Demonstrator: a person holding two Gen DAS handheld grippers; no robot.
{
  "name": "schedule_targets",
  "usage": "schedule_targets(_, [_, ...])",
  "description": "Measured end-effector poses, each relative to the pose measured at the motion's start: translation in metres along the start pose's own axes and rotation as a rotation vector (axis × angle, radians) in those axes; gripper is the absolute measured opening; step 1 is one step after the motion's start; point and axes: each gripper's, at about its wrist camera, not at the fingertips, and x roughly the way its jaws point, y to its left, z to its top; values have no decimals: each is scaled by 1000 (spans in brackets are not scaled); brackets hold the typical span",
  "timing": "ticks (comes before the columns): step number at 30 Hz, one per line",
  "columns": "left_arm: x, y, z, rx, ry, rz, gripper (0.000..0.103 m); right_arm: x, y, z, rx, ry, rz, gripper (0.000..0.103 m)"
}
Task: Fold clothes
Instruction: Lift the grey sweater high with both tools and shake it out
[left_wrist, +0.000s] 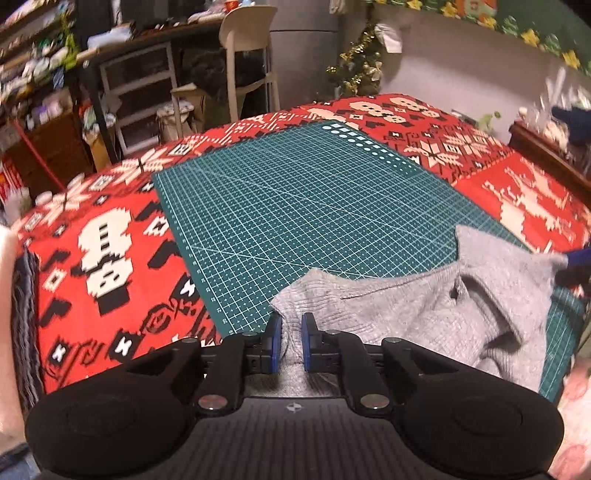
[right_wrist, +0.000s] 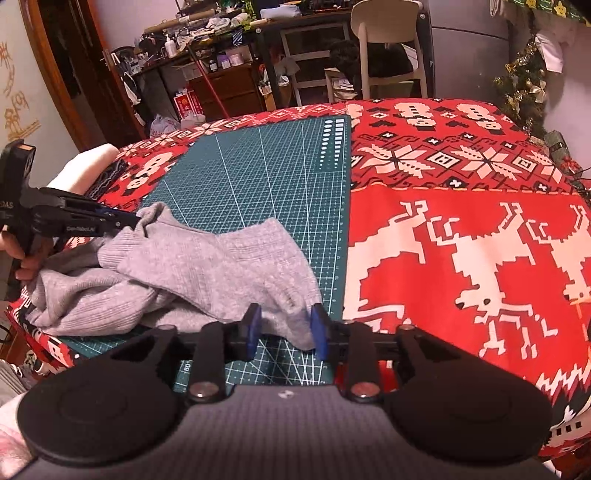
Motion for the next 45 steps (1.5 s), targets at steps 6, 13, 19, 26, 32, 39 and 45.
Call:
schedule_targets(6, [-4,-13,-3,48,-26,56,6,7,0,-3,8,-34,-29,8])
schedule_targets(13, [-40,-17,16,17,-166,119,5,-6,8,28,-28,-127,-50,7])
schedule_targets(19, [-104,-16,46,-37,-364,188,5,-29,13,78,-85,-265,-64,7])
schedule_targets(26, [-181,-15,81,-99,-599,269,5,-82,37,150,-223,-460,-80,7])
schedule_targets(32, [-233,-25,92,-128,-740,281,5,-149,65,189,-310,-613,-99,7])
schedule_targets(39, [-285,-43,92,-145,-861,255,4,-229,92,190,-341,-762,-112,7])
schedule_targets(45, [-323,-69,85,-112,-929,272,4,-299,109,167,-352,-857,-116,7])
